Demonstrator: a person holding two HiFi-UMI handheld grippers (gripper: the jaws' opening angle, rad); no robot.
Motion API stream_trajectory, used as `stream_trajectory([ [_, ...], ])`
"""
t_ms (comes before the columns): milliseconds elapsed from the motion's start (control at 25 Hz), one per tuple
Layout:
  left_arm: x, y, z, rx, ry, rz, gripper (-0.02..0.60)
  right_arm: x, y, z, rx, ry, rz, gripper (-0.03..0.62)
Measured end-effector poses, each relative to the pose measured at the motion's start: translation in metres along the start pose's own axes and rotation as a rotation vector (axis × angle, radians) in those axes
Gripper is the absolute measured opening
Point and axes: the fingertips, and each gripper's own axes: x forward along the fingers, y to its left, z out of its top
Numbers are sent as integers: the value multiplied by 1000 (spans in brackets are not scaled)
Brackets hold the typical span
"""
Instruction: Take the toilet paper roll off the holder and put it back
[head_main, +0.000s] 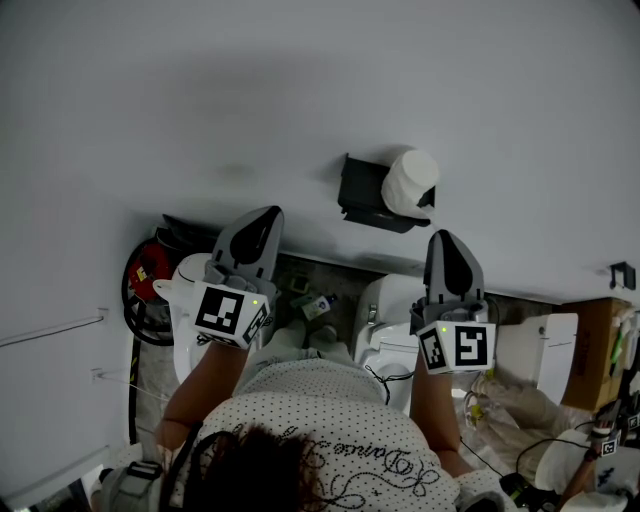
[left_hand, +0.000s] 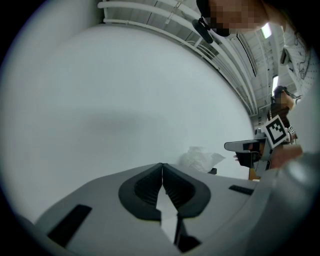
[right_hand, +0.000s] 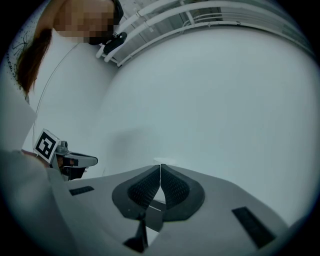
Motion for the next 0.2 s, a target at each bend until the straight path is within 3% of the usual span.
stream_trajectory([
  [200,5,-3,0,-2,-5,-5,5,2,-3,-4,0,0,-1,17],
])
